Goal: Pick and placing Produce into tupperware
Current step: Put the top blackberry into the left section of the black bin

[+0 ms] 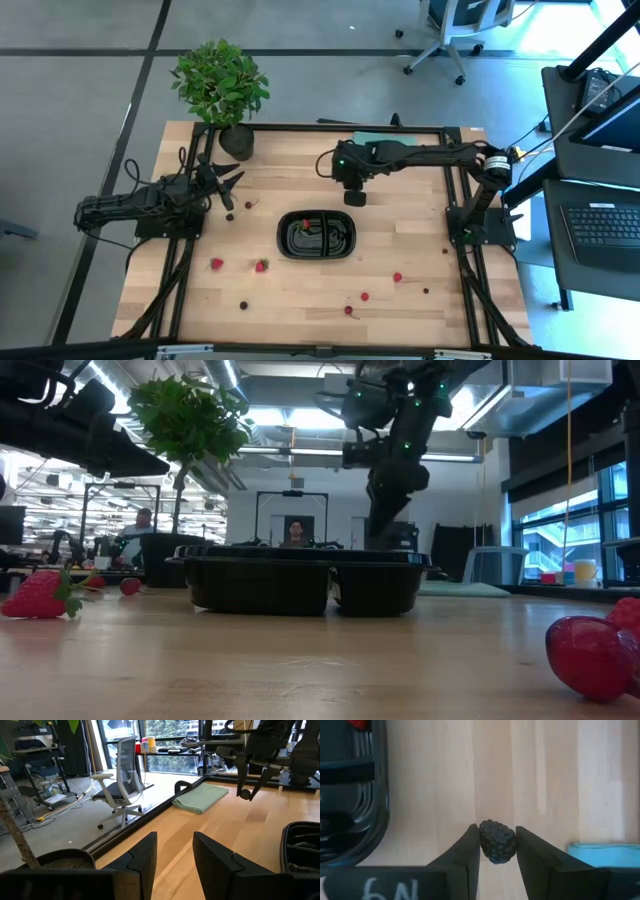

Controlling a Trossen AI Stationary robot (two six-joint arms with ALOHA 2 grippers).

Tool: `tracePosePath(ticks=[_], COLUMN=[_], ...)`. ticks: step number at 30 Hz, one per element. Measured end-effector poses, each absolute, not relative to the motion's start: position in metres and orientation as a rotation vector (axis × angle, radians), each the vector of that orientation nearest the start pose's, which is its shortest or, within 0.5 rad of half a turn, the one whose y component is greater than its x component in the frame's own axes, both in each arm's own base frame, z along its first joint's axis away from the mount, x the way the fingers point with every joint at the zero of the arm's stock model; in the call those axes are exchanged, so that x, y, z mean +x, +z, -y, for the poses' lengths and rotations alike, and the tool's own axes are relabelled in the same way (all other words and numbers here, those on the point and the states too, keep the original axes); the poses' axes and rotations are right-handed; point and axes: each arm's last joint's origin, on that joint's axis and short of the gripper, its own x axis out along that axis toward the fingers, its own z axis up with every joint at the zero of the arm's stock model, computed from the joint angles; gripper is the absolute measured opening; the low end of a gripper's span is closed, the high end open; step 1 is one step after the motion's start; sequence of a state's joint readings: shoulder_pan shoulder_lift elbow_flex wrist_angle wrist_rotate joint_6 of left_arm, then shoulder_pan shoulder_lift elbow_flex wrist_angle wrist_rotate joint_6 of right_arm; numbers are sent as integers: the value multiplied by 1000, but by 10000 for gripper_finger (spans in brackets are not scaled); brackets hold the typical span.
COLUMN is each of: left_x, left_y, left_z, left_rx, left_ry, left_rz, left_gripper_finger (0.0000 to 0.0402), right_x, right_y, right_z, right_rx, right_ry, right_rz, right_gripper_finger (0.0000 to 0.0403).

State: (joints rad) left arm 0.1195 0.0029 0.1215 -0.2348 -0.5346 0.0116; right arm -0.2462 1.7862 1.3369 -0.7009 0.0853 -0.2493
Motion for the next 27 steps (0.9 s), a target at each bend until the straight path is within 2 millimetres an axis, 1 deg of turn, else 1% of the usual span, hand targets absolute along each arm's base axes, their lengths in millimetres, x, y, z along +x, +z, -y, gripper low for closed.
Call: tracePosePath(ticks=[10, 17, 22, 27], left_x=[82, 82, 82, 82], left_y=[182, 182, 182, 182], left_z=[-25, -25, -25, -25], left_rx=[35, 36, 35, 36], left_ry=[653, 652, 653, 652], left_rz=[-119, -119, -119, -120], left_gripper_finger=[120, 120, 120, 120], right_x=[353, 355, 359, 368], right_y=[222, 223, 233, 248], right_z=[86, 75, 62, 39], right_rx=[-123, -52, 69, 103], right_ry=[-145, -138, 7, 214], right_rz=[-1173, -1168, -1134, -1059], right_gripper_finger=[108, 109, 110, 111])
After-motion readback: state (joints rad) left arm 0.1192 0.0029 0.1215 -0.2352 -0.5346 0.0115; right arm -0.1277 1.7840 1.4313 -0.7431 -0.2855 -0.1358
